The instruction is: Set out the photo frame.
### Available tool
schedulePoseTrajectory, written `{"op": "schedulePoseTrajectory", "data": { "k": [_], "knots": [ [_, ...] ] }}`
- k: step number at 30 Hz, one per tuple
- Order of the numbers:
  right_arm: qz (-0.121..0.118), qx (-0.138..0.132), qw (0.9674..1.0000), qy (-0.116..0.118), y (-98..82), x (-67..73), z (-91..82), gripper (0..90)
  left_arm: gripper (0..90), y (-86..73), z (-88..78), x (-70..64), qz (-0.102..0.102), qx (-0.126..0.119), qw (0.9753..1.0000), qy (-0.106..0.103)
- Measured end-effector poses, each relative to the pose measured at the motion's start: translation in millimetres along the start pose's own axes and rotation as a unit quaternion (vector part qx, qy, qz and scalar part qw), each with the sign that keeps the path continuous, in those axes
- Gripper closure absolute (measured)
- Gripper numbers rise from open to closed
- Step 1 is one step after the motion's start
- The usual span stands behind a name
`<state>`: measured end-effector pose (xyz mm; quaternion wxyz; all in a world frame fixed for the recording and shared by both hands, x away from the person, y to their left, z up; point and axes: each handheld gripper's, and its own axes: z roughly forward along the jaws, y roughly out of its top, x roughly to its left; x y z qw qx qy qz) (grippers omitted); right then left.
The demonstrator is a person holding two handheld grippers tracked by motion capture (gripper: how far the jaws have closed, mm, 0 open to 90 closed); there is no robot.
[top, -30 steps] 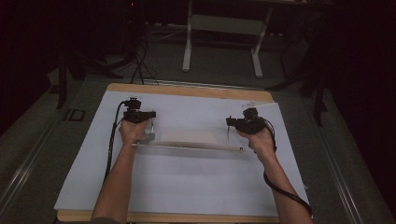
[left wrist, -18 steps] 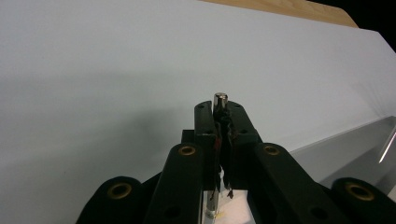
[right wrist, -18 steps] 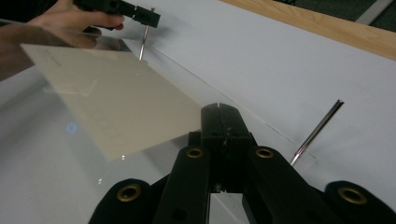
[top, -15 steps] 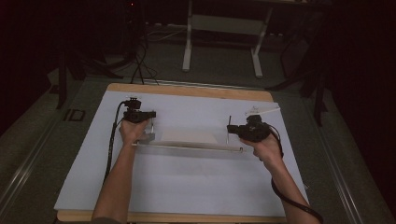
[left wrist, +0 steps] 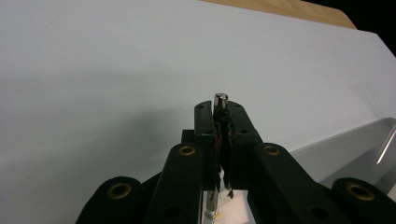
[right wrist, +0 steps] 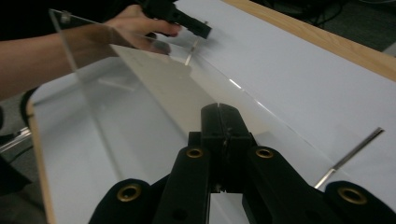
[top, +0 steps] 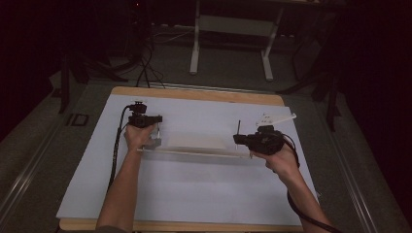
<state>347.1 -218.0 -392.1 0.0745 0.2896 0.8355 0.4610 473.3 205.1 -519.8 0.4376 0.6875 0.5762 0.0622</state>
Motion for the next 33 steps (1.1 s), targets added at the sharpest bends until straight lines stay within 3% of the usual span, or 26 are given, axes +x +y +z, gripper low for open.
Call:
{"op": "schedulePoseTrajectory", "data": {
  "k": [17,27,31,33],
  "knots": [
    [-0.019,-0.028,0.9983,0.047,-4.6,39.8,-12.7,90.0,85.7,0.4,0.7,0.6,-0.009,0.001,1.0000,-0.002],
    [-0.028,-0.019,0.9988,0.035,-26.1,51.1,-1.3,90.0,85.7,0.8,1.0,0.7,-0.009,0.002,1.0000,-0.002],
    [-0.030,-0.013,0.9993,0.019,-32.8,54.6,2.2,90.0,85.7,0.9,1.1,0.9,-0.010,0.002,0.9999,-0.002],
    [-0.051,-0.004,0.9986,-0.015,-37.9,62.2,6.6,90.0,85.7,1.1,1.1,0.8,-0.009,0.003,0.9999,-0.002]
  ]
}}
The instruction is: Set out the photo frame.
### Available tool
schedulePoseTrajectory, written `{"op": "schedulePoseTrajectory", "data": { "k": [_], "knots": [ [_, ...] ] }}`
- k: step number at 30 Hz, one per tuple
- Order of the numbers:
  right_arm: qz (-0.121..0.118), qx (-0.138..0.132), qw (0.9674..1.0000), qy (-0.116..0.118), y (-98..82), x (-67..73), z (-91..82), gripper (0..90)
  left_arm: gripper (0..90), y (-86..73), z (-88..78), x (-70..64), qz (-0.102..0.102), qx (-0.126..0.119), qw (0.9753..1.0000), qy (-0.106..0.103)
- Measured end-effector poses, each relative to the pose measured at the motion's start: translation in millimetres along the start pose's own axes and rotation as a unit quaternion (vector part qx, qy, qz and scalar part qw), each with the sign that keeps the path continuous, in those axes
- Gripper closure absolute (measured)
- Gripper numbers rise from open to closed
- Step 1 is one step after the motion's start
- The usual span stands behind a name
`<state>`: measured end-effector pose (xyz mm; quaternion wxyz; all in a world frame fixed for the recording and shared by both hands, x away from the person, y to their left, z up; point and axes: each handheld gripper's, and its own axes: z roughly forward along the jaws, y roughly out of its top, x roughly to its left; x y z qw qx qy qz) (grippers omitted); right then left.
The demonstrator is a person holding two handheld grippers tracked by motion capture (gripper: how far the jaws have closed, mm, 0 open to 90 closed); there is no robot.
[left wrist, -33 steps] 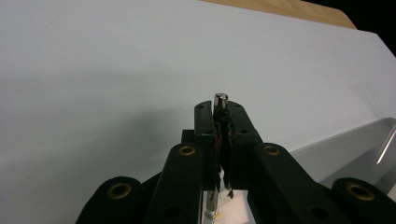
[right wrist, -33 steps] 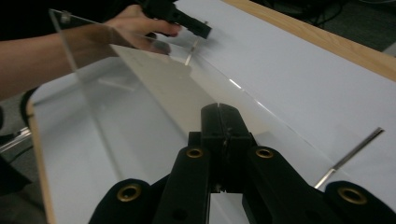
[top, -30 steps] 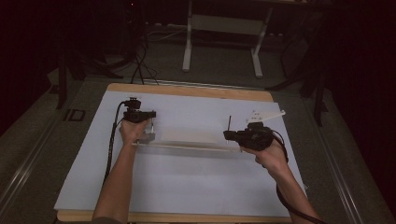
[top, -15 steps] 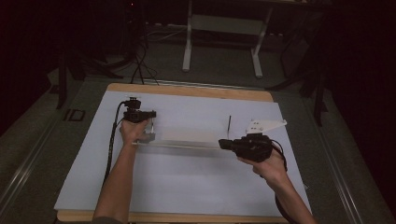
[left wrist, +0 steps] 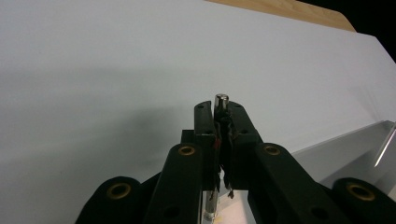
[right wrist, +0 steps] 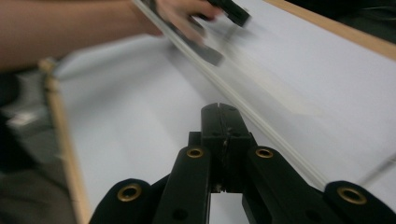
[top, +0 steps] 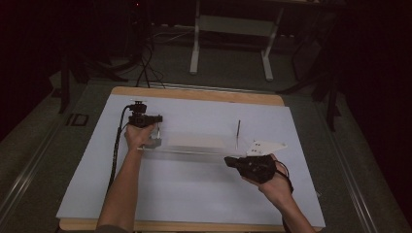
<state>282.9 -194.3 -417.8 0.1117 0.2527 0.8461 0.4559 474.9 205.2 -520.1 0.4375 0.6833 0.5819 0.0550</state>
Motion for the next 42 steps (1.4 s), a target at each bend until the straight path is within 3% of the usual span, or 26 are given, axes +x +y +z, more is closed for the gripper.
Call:
{"op": "schedulePoseTrajectory", "data": {
  "k": [2,9,19,29,42],
  "knots": [
    [-0.013,0.007,0.9996,-0.025,-2.3,4.1,5.1,90.0,85.7,0.0,0.0,0.0,0.000,0.000,1.0000,0.000],
    [-0.011,-0.010,0.9985,-0.053,0.0,5.8,19.5,90.0,85.1,0.3,0.2,2.2,-0.010,0.002,0.9999,-0.008],
    [-0.024,-0.015,0.9982,-0.052,7.6,11.2,31.5,90.0,84.6,0.4,-0.5,1.9,-0.007,0.004,0.9999,-0.008],
    [-0.016,-0.018,0.9987,-0.045,9.5,10.1,33.0,90.0,83.0,-0.1,-3.1,2.9,0.000,0.002,0.9999,-0.015],
    [-0.006,-0.026,0.9988,-0.042,14.0,6.0,33.2,90.0,74.7,-0.7,-28.0,4.6,0.023,-0.034,0.9987,-0.029]
  ]
}}
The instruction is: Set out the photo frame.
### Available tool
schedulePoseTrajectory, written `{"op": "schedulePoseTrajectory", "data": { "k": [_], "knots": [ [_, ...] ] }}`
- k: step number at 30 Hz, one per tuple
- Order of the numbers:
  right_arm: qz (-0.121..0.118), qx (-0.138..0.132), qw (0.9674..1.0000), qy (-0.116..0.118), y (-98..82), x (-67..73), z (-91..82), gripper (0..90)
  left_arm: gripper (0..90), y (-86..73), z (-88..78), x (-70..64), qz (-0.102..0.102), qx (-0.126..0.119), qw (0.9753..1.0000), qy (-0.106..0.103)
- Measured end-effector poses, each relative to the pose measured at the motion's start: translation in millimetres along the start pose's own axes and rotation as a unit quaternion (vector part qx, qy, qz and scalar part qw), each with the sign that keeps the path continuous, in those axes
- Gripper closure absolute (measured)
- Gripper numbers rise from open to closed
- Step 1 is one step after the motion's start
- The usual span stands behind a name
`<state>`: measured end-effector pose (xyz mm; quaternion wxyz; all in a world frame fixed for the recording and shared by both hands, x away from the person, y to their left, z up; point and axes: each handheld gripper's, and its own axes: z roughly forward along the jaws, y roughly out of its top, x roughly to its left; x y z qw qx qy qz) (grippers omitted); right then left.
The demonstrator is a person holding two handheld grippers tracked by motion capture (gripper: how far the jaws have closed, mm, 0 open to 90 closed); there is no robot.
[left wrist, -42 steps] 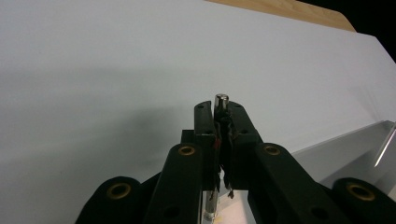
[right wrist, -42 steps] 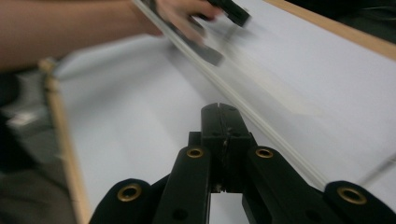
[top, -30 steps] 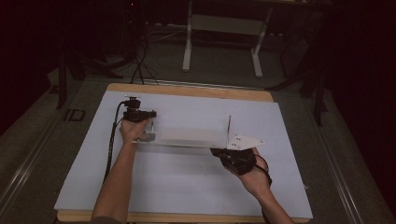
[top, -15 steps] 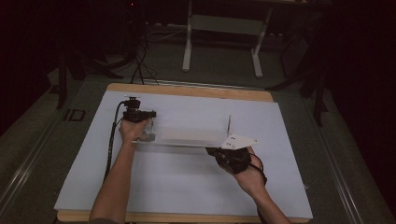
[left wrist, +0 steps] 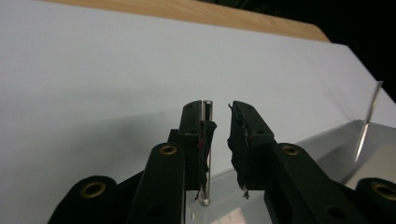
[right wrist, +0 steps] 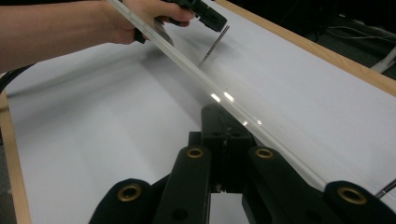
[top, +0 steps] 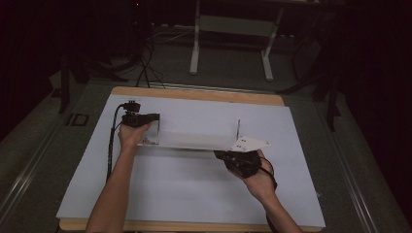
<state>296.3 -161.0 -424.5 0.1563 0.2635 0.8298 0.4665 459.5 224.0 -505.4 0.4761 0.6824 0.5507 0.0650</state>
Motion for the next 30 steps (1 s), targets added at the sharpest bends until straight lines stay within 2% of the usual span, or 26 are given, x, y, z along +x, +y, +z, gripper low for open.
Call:
{"op": "schedulePoseTrajectory", "data": {
  "k": [13,17,24,30],
  "knots": [
    [0.009,-0.005,0.9999,-0.003,7.3,-6.4,1.9,90.0,74.7,-10.1,-25.4,-4.4,0.046,-0.012,0.9989,-0.002],
    [0.010,-0.006,0.9999,-0.003,8.5,-7.3,2.2,90.0,74.5,-11.5,-29.7,-4.8,0.049,-0.016,0.9986,-0.003],
    [0.014,-0.008,0.9998,-0.006,14.0,-12.3,3.4,90.0,72.8,-14.5,-43.6,-7.4,0.070,-0.033,0.9970,-0.007],
    [0.020,-0.010,0.9997,-0.008,19.6,-17.3,4.5,90.0,70.3,-17.3,-51.1,-7.4,0.079,-0.036,0.9962,-0.006]
  ]
}}
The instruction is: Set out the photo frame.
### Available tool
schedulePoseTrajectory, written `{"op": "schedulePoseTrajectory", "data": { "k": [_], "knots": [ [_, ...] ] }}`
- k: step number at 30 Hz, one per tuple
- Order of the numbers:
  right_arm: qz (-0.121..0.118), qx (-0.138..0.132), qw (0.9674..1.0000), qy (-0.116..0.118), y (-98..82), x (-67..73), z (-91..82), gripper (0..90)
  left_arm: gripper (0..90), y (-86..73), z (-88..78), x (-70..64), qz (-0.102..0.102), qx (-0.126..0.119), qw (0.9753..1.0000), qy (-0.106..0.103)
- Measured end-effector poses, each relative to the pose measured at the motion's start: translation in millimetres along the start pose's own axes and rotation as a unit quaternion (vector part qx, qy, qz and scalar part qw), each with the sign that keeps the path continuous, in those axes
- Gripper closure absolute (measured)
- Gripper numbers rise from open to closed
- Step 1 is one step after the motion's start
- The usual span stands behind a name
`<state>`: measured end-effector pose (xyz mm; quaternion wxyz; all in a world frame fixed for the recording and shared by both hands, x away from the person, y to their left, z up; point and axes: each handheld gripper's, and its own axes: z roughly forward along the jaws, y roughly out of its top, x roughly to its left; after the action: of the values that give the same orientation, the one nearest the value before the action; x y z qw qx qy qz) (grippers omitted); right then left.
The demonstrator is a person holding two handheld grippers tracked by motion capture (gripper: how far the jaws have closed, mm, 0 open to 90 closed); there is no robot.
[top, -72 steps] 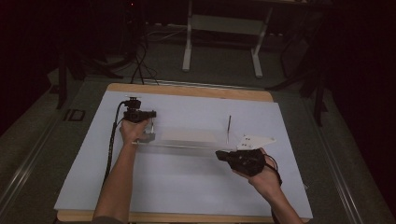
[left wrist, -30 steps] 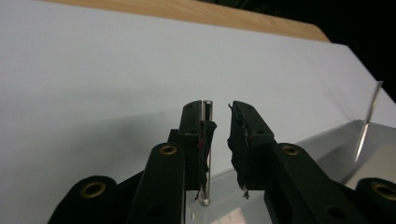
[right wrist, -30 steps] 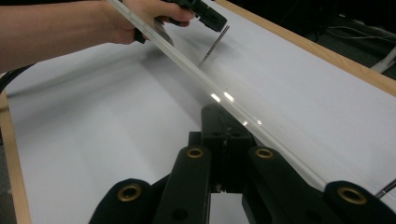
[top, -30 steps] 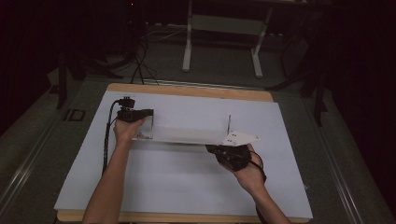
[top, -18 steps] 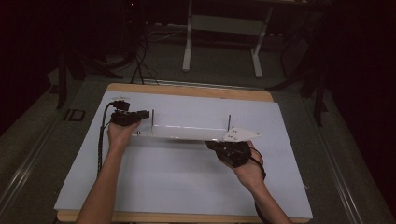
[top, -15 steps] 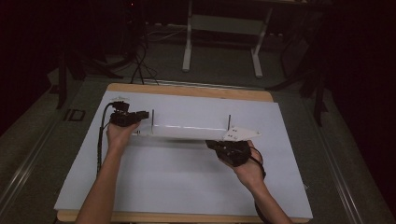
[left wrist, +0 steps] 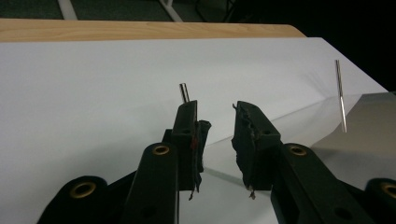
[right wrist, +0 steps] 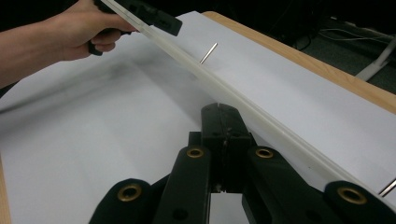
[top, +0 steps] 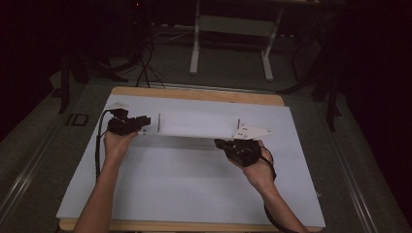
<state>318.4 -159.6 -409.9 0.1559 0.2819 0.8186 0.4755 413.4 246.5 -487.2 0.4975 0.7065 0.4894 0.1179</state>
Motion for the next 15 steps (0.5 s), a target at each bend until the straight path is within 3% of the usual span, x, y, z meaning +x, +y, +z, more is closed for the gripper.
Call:
{"op": "schedulePoseTrajectory", "data": {
  "k": [15],
  "knots": [
    [0.007,0.000,0.9999,-0.009,11.9,-13.6,2.4,90.0,63.7,-5.5,-11.8,-0.3,0.029,-0.011,0.9995,-0.002]
  ]
}}
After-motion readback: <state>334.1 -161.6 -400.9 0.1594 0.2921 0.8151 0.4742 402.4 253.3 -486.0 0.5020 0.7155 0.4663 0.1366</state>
